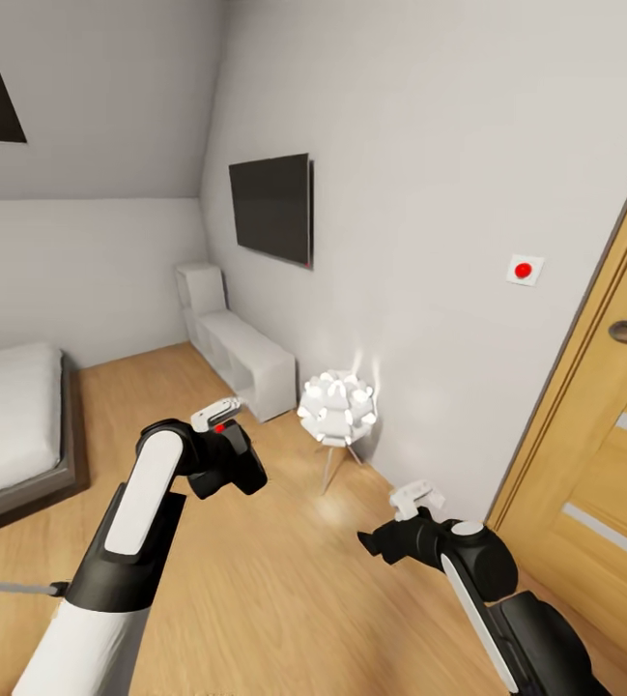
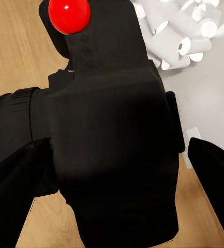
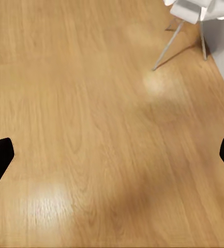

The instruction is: Attach the digital camera to the camera tripod in the bedroom.

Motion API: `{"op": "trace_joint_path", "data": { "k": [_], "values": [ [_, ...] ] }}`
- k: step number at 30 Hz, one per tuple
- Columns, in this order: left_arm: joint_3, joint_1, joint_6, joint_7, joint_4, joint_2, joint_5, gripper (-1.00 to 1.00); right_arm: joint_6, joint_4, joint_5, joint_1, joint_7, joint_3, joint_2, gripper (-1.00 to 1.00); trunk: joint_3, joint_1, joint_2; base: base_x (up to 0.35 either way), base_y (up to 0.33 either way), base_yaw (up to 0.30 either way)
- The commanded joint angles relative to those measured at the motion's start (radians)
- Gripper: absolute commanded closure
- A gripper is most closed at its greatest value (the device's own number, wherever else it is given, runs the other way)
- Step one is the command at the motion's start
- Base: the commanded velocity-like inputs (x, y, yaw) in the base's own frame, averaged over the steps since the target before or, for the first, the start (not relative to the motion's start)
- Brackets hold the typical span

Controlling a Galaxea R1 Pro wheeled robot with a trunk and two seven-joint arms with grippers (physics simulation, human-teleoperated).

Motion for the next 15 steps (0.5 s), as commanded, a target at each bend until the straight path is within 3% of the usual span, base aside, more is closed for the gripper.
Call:
{"op": "trace_joint_path", "data": {
  "k": [1, 6, 15],
  "values": [
    [-0.001, -0.002, 0.005, 0.01, 0.0, -0.002, 0.008, 1.0, 0.005, 0.0, 0.002, -0.004, 0.002, 0.001, 0.0, -1.0, 0.002, -0.004, 0.007, 0.0, 0.0, 0.296],
    [-0.003, -0.005, 0.004, 0.006, -0.001, -0.01, 0.008, 1.0, 0.009, 0.013, 0.0, -0.051, 0.002, 0.003, 0.001, -1.0, 0.018, -0.023, 0.042, 0.0, 0.0, 0.297],
    [-0.003, -0.004, 0.003, 0.003, -0.001, -0.008, 0.008, 1.0, 0.006, 0.014, 0.004, -0.054, 0.001, 0.011, 0.0, -1.0, 0.046, -0.058, 0.105, 0.0, 0.0, 0.298]
  ]
}}
